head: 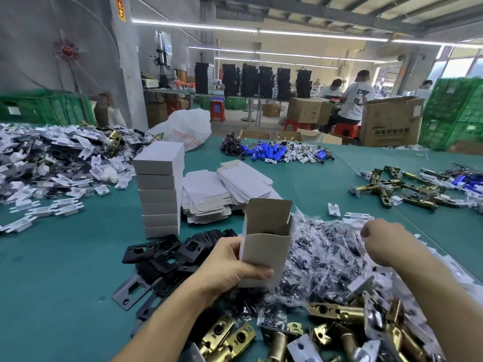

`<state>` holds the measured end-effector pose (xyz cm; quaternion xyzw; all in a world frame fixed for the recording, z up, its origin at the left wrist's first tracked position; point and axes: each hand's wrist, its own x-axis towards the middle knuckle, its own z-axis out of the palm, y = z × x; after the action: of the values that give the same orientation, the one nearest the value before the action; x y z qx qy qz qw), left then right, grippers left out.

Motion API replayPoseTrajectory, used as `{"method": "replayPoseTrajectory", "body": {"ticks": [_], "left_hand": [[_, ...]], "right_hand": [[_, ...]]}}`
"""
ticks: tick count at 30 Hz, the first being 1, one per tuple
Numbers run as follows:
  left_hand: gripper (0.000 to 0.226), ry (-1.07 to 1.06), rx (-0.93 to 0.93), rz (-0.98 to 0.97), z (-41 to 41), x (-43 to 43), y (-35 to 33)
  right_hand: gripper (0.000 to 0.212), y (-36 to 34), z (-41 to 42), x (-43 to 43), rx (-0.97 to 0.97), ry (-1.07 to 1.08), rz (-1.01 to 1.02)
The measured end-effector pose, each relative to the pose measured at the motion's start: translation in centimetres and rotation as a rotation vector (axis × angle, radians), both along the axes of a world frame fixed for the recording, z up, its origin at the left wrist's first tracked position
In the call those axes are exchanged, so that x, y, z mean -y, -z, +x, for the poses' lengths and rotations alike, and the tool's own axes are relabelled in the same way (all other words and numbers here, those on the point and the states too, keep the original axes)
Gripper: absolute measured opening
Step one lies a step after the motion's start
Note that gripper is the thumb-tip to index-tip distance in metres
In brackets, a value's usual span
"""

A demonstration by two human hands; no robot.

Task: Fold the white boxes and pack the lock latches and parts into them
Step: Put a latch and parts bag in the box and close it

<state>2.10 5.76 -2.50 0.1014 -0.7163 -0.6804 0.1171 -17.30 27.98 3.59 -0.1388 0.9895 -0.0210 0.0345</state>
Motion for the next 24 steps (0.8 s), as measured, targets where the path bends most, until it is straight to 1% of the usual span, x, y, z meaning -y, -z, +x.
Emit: {"method": "replayPoseTrajectory", "body": {"ticks": [2, 4, 6, 8, 11, 14, 16, 18, 20, 23, 24], "left_hand": [[0.034, -0.001, 0.008, -0.048, 0.0, 0.2, 0.0], [0.034, 0.011, -0.026, -0.067, 0.2, 0.3, -0.2], [0.044, 0.006, -0.113, -0.026, 0.2, 0.1, -0.6], [0.056, -0.022, -0.199, 0.039, 0.1, -0.2, -1.0], [0.062, -0.044, -0.286, 0.089, 0.0, -0.5, -1.3], [0.074, -0.073, -0.328, 0.119, 0.0, -0.4, -1.1], [0.073, -0.102, -0.362, 0.176, 0.1, -0.1, -1.1], [0.074, -0.122, -0.387, 0.221, 0.2, 0.3, -1.0], [0.080, -0.114, -0.383, 0.262, 0.4, 0.6, -0.9], [0.083, -0.071, -0.367, 0.244, 0.7, 0.9, -0.7], [0.081, -0.065, -0.370, 0.218, 0.8, 1.0, -0.7]], "right_hand": [[0.032, 0.2, -0.5, 0.3, -0.003, -0.021, 0.041], [0.028, 1.0, -0.6, 0.5, 0.007, -0.035, 0.080], [0.020, 2.0, -0.5, 0.6, -0.011, -0.048, 0.115], [0.016, 2.6, -0.3, 0.7, -0.046, -0.046, 0.104], [0.016, 2.6, -0.1, 0.9, -0.069, -0.037, 0.065], [0.015, 2.2, 0.2, 1.0, -0.115, -0.031, 0.034], [0.015, 1.8, 0.7, 1.1, -0.159, -0.025, 0.014], [0.019, 1.3, 1.0, 1.1, -0.207, -0.006, -0.011], [0.027, 0.8, 1.4, 1.1, -0.256, 0.007, -0.048], [0.051, 0.3, 1.7, 1.3, -0.285, 0.000, -0.186], [0.055, 0.0, 1.9, 1.4, -0.281, -0.016, -0.253]]}}
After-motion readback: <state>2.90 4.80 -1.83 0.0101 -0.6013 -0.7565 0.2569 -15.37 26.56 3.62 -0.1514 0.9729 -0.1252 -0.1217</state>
